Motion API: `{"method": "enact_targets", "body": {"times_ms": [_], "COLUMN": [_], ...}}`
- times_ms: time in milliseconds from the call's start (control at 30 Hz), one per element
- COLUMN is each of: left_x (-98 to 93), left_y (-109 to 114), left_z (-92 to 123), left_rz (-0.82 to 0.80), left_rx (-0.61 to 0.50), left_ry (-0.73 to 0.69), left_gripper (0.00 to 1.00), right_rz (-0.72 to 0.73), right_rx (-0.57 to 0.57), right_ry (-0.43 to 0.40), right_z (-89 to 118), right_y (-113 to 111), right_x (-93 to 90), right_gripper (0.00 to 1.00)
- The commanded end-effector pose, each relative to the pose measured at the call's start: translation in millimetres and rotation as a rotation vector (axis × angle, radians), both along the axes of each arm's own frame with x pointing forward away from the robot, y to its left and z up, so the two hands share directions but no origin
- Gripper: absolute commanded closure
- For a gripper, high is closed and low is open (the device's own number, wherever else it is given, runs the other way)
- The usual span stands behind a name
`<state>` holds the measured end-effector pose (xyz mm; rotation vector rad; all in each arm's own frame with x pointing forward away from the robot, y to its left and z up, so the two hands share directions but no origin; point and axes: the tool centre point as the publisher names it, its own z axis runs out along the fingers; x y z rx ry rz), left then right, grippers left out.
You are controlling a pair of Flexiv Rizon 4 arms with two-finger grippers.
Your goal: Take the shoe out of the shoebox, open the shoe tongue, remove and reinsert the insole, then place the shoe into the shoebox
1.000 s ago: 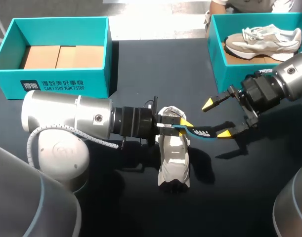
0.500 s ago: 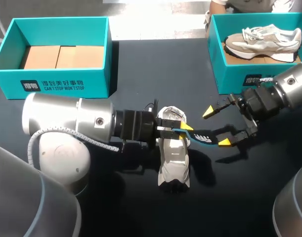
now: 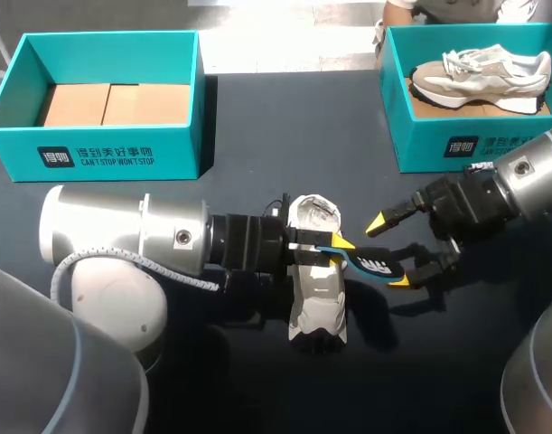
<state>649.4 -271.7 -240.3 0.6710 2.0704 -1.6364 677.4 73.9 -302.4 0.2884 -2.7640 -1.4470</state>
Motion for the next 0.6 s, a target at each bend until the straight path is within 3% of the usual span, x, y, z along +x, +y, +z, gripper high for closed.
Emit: {"method": "enact_targets", "body": {"times_ms": [33,600], "left_x": [-4.3,-11.7], "left_y": [-3,1], "left_z": [-2,-13], "left_rz": [0.009,0.025], "left_rx": [-0.004,0.005], "left_ry": [0.0,0.006], "left_gripper": [1.0,1.0], "right_rz": [-0.028,-0.065], "right_rx": [-0.014,-0.05], "right_ry": [-0.002,0.026], "right_z": [-2,-8], "right_y": [4,20], "right_x": [-8.9,-19.0], "right_gripper": [0.0,0.0]}}
